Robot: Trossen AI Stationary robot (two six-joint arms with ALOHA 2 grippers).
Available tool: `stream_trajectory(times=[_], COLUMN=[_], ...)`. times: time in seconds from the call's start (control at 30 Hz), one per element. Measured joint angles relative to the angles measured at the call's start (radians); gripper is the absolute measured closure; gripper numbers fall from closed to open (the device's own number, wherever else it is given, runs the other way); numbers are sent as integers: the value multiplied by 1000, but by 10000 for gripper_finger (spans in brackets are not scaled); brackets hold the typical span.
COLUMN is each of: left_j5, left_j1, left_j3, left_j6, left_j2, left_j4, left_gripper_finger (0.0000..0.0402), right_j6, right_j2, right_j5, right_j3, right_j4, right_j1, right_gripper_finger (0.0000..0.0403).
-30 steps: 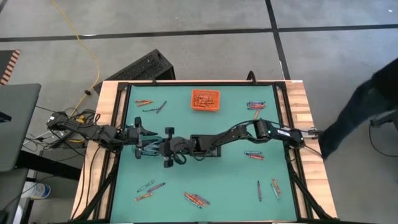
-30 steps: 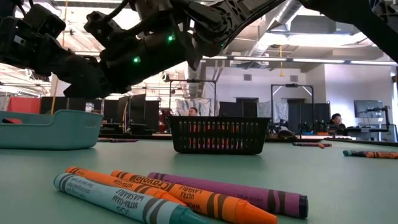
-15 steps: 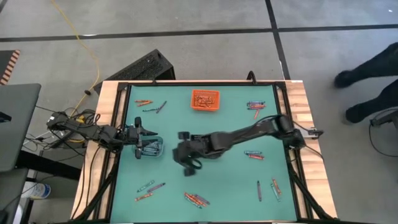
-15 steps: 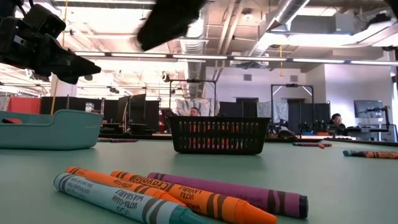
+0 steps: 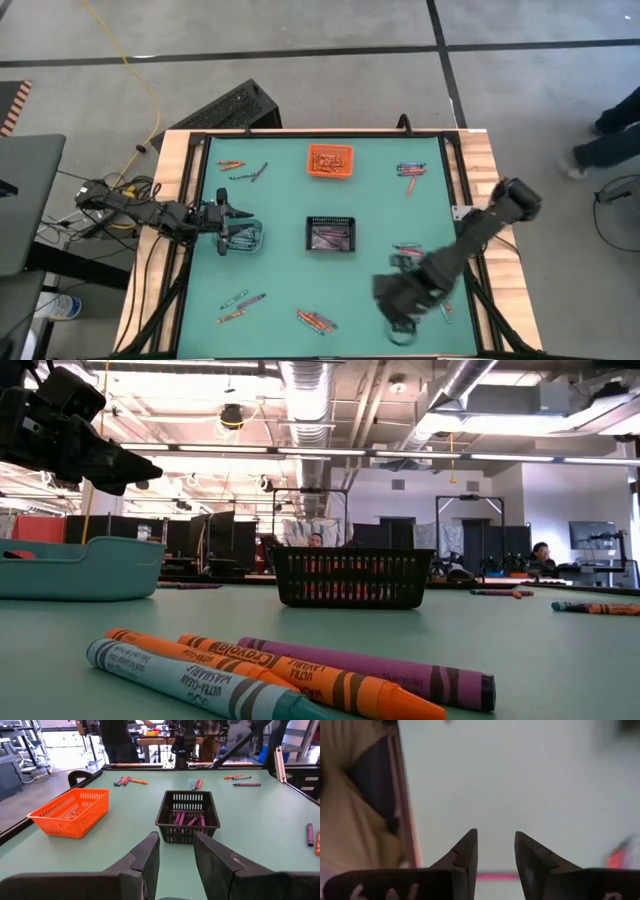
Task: Sort crayons
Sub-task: Put the orange crayon into the orange bin
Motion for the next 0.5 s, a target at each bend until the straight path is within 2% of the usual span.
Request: stream_trajectory(times=[0.2, 0.33, 0.4, 0.5], left_j5=[0, 0, 0, 0], left_j1=[0, 0, 0, 0], left_j3=[0, 0, 0, 0], left_j6=[0, 0, 0, 0], left_j2=[0, 0, 0, 0], left_j4=[0, 0, 0, 0], left_gripper_finger=[290, 290, 290, 290], right_j6=[487, 856, 962, 1036], right_j2=[-89, -91, -90, -90], right_j5=[78, 9, -48, -66], right_j3=[-214, -296, -333, -383], right_j4=[106, 102, 100, 114], right_j1=[182, 254, 279, 306], right_gripper_finger=[281, 281, 281, 281])
